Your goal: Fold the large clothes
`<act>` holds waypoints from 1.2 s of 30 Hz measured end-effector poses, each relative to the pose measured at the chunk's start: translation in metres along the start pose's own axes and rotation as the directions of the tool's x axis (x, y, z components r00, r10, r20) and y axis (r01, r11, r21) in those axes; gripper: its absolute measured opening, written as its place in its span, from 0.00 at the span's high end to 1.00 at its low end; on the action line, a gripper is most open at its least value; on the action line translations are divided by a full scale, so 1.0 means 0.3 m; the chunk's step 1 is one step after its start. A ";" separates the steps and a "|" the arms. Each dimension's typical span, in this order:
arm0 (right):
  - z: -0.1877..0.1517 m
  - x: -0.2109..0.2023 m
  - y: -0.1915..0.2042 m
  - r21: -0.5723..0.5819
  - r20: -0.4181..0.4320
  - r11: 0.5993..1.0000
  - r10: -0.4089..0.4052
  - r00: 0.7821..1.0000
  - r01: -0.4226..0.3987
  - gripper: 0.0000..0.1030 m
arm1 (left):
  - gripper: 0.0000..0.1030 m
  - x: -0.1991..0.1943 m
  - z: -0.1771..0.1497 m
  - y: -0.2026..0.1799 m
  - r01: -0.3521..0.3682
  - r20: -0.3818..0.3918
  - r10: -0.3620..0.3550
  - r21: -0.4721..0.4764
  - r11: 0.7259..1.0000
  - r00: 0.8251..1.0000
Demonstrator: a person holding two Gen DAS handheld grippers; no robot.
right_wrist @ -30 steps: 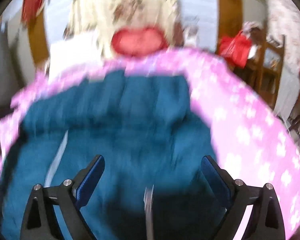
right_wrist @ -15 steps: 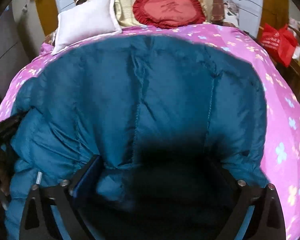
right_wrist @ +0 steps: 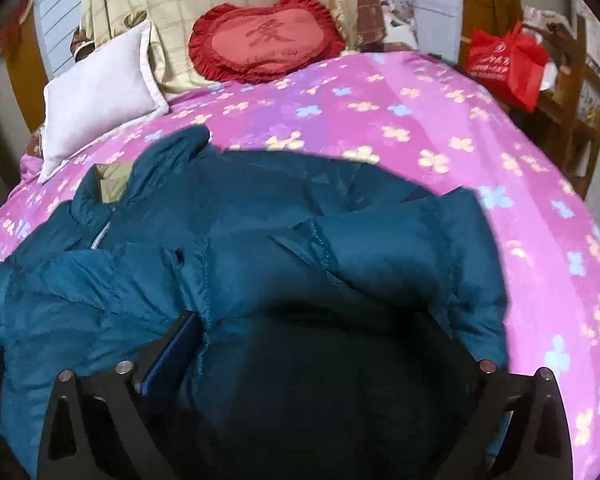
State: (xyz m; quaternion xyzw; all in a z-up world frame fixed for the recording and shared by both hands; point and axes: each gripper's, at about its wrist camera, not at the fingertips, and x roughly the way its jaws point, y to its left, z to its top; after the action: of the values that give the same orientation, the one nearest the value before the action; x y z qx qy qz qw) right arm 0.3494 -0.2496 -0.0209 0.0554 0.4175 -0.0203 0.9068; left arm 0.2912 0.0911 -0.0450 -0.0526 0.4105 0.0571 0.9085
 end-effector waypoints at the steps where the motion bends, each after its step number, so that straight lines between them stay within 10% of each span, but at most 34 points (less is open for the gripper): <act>1: -0.012 -0.065 0.000 0.002 0.054 1.000 0.012 0.998 -0.012 0.06 | 0.48 0.000 0.001 -0.001 -0.001 0.000 0.001 0.000 1.000 1.000; 10: -0.306 -0.146 0.088 -0.010 -0.045 0.996 0.089 0.995 -0.090 0.03 | 0.48 0.001 0.001 -0.001 -0.001 0.000 0.001 0.002 1.000 1.000; 19: -0.467 -0.504 -0.066 0.021 0.105 0.992 0.120 0.987 -0.122 0.04 | 0.37 -0.141 -0.002 0.057 0.099 -0.051 -0.097 0.032 0.995 0.994; 26: -0.704 -0.658 -0.189 -0.038 0.086 0.997 0.075 0.993 -0.072 0.04 | 0.22 -0.465 -0.238 0.212 0.122 0.011 -0.124 0.125 0.985 0.992; 31: -0.803 -0.725 -0.172 -0.102 0.089 0.988 0.122 0.989 -0.113 0.04 | 0.22 -0.431 -0.441 0.231 0.136 -0.117 -0.119 0.148 0.980 0.986; 36: -0.844 -0.660 -0.123 -0.114 -0.018 0.982 0.151 0.988 -0.152 0.04 | 0.20 -0.430 -0.498 0.214 0.097 -0.057 -0.088 0.186 0.978 0.995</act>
State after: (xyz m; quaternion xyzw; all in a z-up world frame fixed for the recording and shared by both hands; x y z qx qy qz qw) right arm 0.0263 -0.2585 -0.0370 0.0347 0.4166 0.0730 0.9055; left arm 0.0865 0.1255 -0.0493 0.0134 0.4331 -0.0256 0.9009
